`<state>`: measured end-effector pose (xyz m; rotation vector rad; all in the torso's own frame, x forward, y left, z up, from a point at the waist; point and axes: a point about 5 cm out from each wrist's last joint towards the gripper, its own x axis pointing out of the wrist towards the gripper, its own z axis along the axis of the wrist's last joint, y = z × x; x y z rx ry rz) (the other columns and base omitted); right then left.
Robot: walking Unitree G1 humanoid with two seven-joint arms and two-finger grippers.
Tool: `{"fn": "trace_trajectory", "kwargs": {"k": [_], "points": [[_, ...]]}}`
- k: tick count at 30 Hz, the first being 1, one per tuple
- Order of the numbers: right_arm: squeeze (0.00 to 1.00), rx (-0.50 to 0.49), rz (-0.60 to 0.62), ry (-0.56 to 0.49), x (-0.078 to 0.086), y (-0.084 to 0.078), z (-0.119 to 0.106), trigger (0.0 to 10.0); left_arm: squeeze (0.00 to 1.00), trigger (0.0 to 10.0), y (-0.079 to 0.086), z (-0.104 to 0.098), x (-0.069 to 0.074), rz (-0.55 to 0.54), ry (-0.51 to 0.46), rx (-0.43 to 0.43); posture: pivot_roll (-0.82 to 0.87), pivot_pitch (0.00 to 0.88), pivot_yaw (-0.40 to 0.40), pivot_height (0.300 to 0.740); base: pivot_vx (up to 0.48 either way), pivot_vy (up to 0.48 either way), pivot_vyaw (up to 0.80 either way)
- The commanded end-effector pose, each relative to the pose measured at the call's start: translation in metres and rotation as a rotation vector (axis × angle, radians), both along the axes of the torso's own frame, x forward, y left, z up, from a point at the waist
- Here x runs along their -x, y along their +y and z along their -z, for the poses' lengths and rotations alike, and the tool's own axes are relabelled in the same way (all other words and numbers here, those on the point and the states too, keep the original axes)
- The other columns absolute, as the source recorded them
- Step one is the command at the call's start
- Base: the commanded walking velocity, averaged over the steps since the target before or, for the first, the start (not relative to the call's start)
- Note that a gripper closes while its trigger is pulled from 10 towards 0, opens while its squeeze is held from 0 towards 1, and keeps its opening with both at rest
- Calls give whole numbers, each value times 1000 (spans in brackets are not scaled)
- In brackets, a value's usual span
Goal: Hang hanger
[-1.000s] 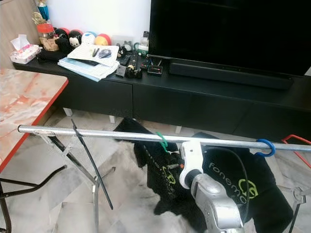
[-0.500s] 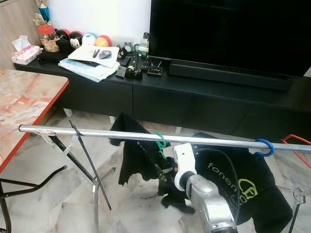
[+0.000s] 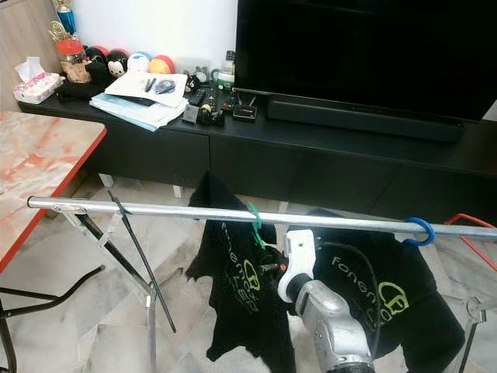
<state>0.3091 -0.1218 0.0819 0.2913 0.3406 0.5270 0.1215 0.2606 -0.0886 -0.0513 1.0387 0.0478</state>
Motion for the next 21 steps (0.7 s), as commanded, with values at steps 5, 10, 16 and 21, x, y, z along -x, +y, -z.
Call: {"fn": "trace_trajectory", "kwargs": {"k": [5,10,16,21], "points": [[0,-26,7,-81,-15,2,-15,10000,0,10000,0,3,8,-10,28,2,109,129,-60,740,0,0,0],[0,-11,39,-45,-19,0,-7,10000,0,10000,-1,3,8,-13,27,5,117,129,-62,740,0,0,0],[0,19,27,1,-16,1,5,10000,0,10000,-1,3,9,-16,28,5,121,133,-62,740,0,0,0],[0,81,15,5,-13,-2,12,10000,0,10000,-1,3,9,-15,30,6,118,134,-61,740,0,0,0]]}}
